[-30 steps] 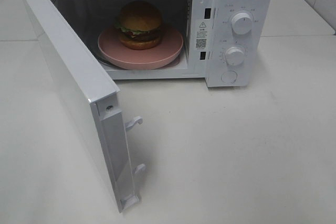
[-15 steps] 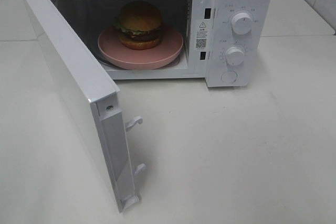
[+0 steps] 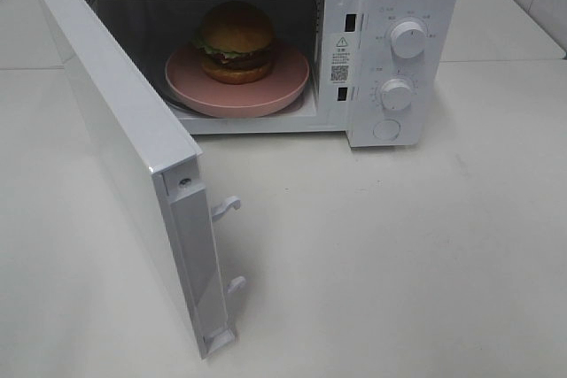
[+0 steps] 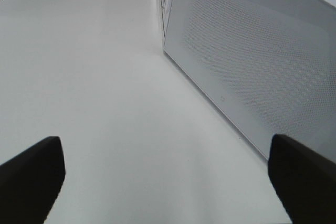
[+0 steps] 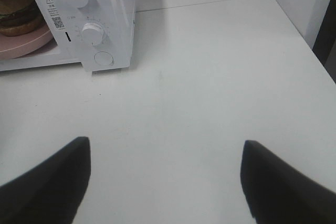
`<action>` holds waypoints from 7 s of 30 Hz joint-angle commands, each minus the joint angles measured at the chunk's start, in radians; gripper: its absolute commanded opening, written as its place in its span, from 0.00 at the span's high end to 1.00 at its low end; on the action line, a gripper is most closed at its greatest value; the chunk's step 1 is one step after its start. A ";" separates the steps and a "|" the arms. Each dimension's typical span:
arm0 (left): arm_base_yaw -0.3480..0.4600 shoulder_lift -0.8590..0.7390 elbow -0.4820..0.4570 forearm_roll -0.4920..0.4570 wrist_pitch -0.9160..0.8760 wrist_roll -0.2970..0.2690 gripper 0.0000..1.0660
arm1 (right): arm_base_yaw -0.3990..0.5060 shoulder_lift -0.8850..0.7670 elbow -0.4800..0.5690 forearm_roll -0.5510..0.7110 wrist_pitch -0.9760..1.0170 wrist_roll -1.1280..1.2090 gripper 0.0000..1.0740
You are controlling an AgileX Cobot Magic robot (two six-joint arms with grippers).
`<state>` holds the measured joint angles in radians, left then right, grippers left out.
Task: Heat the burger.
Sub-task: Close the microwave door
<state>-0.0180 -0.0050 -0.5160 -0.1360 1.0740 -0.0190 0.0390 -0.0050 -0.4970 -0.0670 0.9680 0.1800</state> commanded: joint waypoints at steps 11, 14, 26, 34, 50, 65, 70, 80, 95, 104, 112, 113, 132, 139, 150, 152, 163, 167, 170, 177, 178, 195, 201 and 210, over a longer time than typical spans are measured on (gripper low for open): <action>0.000 -0.016 0.000 -0.003 -0.010 -0.005 0.08 | -0.007 -0.025 0.004 0.002 -0.007 -0.014 0.29; 0.000 -0.016 0.000 -0.003 -0.010 -0.005 0.08 | -0.007 -0.025 0.004 0.002 -0.007 -0.014 0.29; 0.000 -0.016 0.000 -0.003 -0.010 -0.005 0.08 | -0.007 -0.025 0.004 0.001 -0.007 -0.014 0.29; 0.000 -0.002 0.000 -0.011 -0.010 -0.006 0.08 | -0.007 -0.025 0.004 0.001 -0.007 -0.014 0.29; 0.000 0.106 -0.041 -0.019 -0.254 -0.009 0.51 | -0.007 -0.025 0.004 0.000 -0.007 -0.011 0.29; 0.000 0.433 0.095 -0.008 -0.845 -0.002 1.00 | -0.007 -0.025 0.004 -0.003 -0.007 -0.007 0.29; 0.000 0.509 0.159 -0.005 -1.059 -0.002 1.00 | -0.007 -0.025 0.004 -0.003 -0.007 -0.007 0.29; 0.000 0.719 0.287 0.072 -1.446 -0.006 1.00 | -0.007 -0.025 0.004 -0.003 -0.007 -0.007 0.29; 0.000 1.106 0.281 0.498 -1.721 -0.289 1.00 | -0.007 -0.025 0.004 -0.003 -0.007 -0.007 0.29; -0.005 1.313 0.190 0.691 -1.852 -0.446 1.00 | -0.007 -0.025 0.004 -0.003 -0.007 -0.007 0.29; -0.115 1.433 0.111 0.700 -1.852 -0.409 1.00 | -0.007 -0.025 0.004 -0.003 -0.007 -0.007 0.29; -0.115 1.433 0.111 0.700 -1.852 -0.409 1.00 | -0.007 -0.025 0.004 -0.003 -0.007 -0.007 0.29; -0.305 1.556 0.052 0.548 -1.872 -0.317 1.00 | -0.007 -0.025 0.004 -0.003 -0.007 -0.007 0.29; -0.361 1.592 0.005 0.491 -1.869 -0.317 1.00 | -0.007 -0.025 0.004 -0.003 -0.007 -0.007 0.29; -0.471 1.685 -0.121 0.420 -1.835 -0.316 1.00 | -0.007 -0.025 0.004 -0.003 -0.007 -0.007 0.29; -0.484 1.702 -0.147 0.408 -1.822 -0.316 1.00 | -0.007 -0.025 0.004 -0.003 -0.007 -0.007 0.29; -0.555 1.786 -0.282 0.306 -1.766 -0.256 1.00 | -0.007 -0.025 0.004 -0.003 -0.007 -0.007 0.29; -0.583 1.831 -0.357 0.268 -1.733 -0.256 1.00 | -0.007 -0.025 0.004 -0.003 -0.007 -0.007 0.29; -0.595 1.857 -0.400 0.250 -1.717 -0.253 1.00 | -0.007 -0.025 0.004 -0.003 -0.007 -0.007 0.29; -0.609 1.919 -0.476 0.215 -1.715 -0.253 1.00 | -0.007 -0.025 0.004 -0.004 -0.007 -0.006 0.29; -0.609 1.936 -0.496 0.205 -1.710 -0.253 1.00 | -0.007 -0.025 0.004 -0.004 -0.007 -0.006 0.29; -0.609 2.039 -0.702 0.198 -1.609 -0.250 1.00 | -0.007 -0.025 0.004 -0.007 -0.007 -0.002 0.29; -0.607 2.056 -0.746 0.179 -1.589 -0.240 1.00 | -0.007 -0.025 0.004 -0.007 -0.007 -0.002 0.29; -0.649 1.987 -0.744 0.227 -1.450 -0.273 1.00 | -0.007 -0.025 0.004 -0.007 -0.007 -0.002 0.29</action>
<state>-0.6720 2.0110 -1.2410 0.1350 -0.3940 -0.2780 0.0390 -0.0050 -0.4970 -0.0680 0.9690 0.1800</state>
